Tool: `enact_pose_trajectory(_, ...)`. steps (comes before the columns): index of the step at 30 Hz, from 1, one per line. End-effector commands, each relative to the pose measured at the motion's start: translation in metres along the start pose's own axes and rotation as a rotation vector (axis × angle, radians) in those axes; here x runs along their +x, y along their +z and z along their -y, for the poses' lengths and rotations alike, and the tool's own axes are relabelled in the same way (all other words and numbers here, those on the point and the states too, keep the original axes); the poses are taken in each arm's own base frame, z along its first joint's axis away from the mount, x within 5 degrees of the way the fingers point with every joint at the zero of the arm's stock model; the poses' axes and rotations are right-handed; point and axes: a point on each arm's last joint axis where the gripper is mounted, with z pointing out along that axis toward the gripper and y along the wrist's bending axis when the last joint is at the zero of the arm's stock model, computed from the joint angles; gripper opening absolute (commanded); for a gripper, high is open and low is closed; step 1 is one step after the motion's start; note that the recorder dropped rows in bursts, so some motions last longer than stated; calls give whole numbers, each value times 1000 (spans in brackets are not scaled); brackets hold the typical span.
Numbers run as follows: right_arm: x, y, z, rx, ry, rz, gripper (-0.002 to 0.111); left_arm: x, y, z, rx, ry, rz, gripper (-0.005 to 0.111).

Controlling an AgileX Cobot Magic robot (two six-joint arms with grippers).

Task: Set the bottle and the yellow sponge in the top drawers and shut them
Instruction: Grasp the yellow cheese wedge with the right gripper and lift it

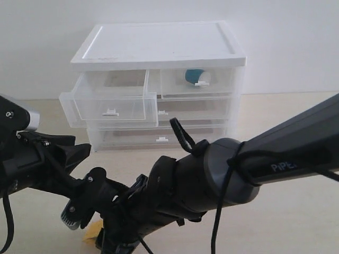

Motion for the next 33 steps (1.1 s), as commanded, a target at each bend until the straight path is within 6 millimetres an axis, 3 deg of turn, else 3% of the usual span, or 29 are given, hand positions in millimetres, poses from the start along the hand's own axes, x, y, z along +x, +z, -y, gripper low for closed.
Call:
enact_pose_trajectory(1,-26,-38,-2,-32,-16,89,0,-1,-1,0,-2,-8,1,33)
enact_pose_trajectory(8,-40,-79,11,-11,0,155,0,0,-1,0,-2,-8,-14,33)
enact_pose_trajectory(15,-26,-77,28,-23,45,100,0,-5,-2,-1,-3,-8,27,33)
enact_pose_trajectory(27,-23,-73,30,-2,37,90,0,-7,-10,-13,-71,-22,45,33)
enact_pose_trajectory(33,-15,-76,47,29,69,72,0,-6,-11,-18,-89,-35,45,33)
